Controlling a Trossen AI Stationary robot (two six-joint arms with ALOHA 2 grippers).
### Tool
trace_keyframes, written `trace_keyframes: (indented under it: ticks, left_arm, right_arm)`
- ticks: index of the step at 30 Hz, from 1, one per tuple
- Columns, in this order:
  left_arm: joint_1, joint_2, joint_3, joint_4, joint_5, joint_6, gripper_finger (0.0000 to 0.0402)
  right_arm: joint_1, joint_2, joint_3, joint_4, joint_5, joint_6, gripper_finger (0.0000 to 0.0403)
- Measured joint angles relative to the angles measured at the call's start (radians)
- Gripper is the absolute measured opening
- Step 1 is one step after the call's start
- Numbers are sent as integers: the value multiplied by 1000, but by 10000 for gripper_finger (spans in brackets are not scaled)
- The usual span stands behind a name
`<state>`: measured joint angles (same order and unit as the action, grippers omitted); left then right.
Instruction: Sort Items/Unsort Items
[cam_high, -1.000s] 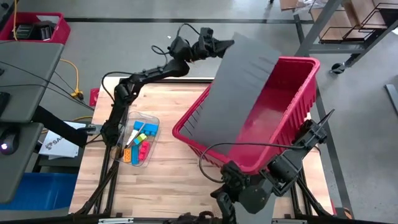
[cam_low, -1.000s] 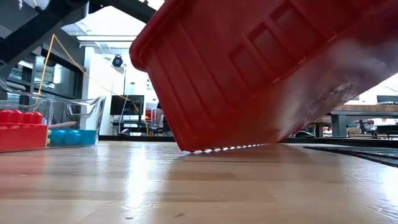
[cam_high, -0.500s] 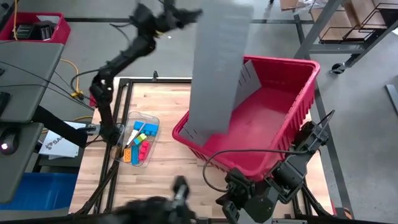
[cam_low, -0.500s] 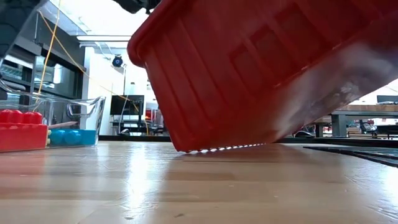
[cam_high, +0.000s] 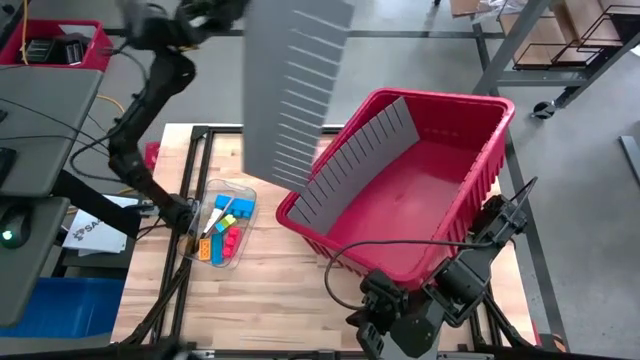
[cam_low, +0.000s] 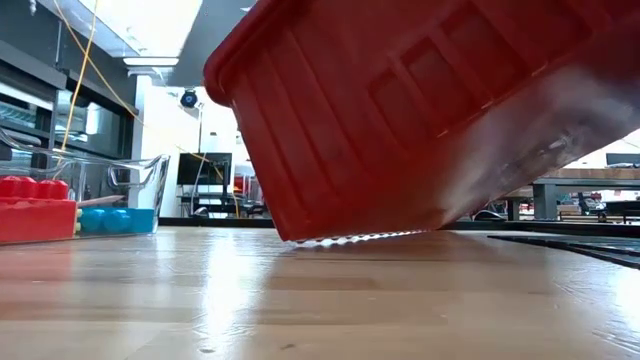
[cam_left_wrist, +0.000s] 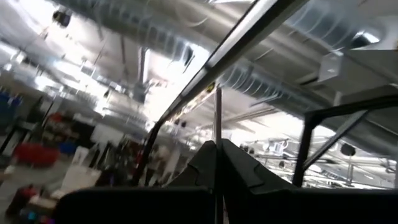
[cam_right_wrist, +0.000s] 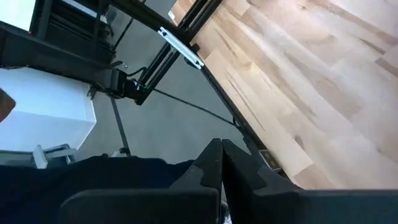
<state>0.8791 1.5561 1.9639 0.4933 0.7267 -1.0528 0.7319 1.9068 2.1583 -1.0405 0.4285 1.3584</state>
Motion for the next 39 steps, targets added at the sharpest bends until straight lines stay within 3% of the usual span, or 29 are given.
trace_keyframes:
  ticks: [3,7,10,14,22,27,30,34,39]
  left_arm:
    - [1,-52,13,1,-9,-9,0]
    - [2,-110,35,-41,-1,-19,0]
    - [3,-154,37,-105,-1,19,0]
    - [4,-203,38,-236,-4,116,0]
    - [4,-226,36,-298,-12,149,0]
    - [4,-226,36,-315,-27,141,0]
    - [4,-225,36,-327,-32,126,0]
    - [4,-224,36,-320,-48,118,0]
    - [20,-223,36,-309,-51,169,0]
  right_arm:
    - [1,0,1,-16,69,-21,0]
    - [-4,0,3,-72,237,8,0]
    - [-8,-1,3,-65,268,-10,0]
    - [-34,19,3,0,172,-94,0]
    - [-157,134,-4,92,-206,-369,0]
    - [-224,135,1,272,-261,-707,0]
    - [-271,163,1,349,-338,-827,0]
    - [-312,201,-1,385,-412,-874,0]
    - [-355,195,0,442,-415,-840,0]
